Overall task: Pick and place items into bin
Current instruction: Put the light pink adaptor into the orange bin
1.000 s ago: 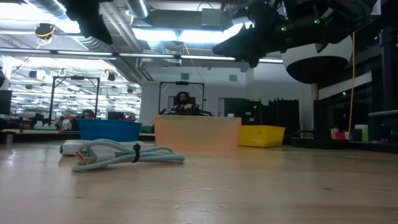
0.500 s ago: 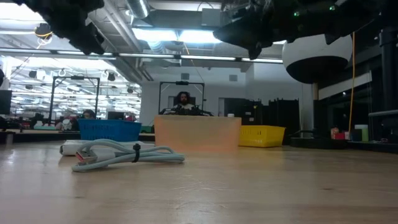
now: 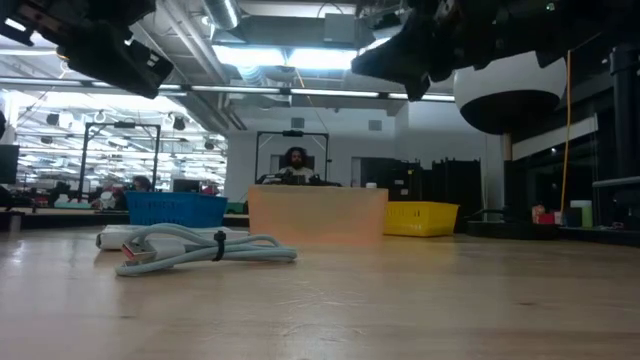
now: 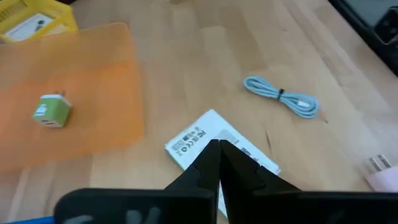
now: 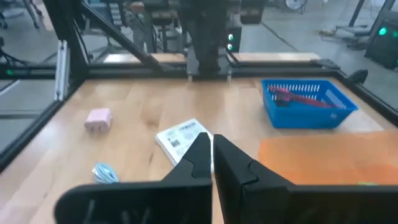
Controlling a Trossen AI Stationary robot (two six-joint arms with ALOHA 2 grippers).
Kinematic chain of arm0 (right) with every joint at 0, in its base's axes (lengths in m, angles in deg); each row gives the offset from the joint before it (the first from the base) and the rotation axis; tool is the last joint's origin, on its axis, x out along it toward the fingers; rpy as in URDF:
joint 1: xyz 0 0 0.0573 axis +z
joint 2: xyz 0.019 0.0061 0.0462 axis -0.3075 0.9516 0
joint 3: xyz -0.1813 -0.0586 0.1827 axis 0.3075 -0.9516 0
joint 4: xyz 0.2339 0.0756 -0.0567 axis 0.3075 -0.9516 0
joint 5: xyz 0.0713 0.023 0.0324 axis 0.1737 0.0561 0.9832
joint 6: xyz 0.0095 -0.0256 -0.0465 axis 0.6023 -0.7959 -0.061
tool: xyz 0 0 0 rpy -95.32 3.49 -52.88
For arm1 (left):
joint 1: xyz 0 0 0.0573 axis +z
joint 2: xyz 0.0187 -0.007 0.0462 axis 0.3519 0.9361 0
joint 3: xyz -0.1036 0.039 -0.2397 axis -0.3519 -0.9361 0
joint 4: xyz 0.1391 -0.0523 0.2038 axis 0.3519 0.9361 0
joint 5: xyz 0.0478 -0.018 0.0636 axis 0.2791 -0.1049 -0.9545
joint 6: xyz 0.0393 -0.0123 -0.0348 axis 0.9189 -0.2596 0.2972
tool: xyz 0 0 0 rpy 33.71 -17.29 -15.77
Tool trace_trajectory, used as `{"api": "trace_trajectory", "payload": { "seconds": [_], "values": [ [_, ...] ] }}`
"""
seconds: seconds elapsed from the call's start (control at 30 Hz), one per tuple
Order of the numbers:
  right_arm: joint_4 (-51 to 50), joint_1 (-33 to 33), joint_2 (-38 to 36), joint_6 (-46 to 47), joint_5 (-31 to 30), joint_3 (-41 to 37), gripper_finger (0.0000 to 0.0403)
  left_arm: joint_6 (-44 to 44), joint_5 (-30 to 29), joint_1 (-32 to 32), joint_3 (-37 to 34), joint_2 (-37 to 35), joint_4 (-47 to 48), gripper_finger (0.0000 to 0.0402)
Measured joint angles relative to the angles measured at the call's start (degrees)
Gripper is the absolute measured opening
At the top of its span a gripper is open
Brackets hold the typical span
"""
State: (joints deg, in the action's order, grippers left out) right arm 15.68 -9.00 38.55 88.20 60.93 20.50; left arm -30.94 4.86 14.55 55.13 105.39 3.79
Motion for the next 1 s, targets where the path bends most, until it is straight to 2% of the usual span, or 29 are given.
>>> {"api": "trace_trajectory", "payload": {
  "seconds": [0.13, 0.3, 0.63, 0.8, 1.0],
  "values": [
    [-0.61, -0.15, 0.00, -1.14, -0.05, 0.00, 0.0002, -1.51, 0.95, -1.09, -0.01, 0.23, -0.27, 0.0001],
    [-0.59, -1.05, 0.00, -1.62, -0.05, 0.00, 0.0004, -11.34, -1.05, -4.21, 0.64, 2.08, 0.28, 0.0001],
    [-1.19, -1.27, 0.00, -1.72, -0.02, 0.00, 0.0005, -26.50, -13.66, -19.13, 3.51, 12.44, 0.67, 0.0001],
    [-3.14, -0.82, 0.00, -1.47, -0.02, 0.00, 0.0005, -35.05, -18.42, -26.69, 9.15, 19.11, 2.68, 0.0001],
    [-6.41, 0.91, 0.02, -1.40, 0.10, -0.04, 0.0005, -50.11, -20.59, -33.58, 19.46, 28.69, 14.20, 0.0001]
  ]
}}
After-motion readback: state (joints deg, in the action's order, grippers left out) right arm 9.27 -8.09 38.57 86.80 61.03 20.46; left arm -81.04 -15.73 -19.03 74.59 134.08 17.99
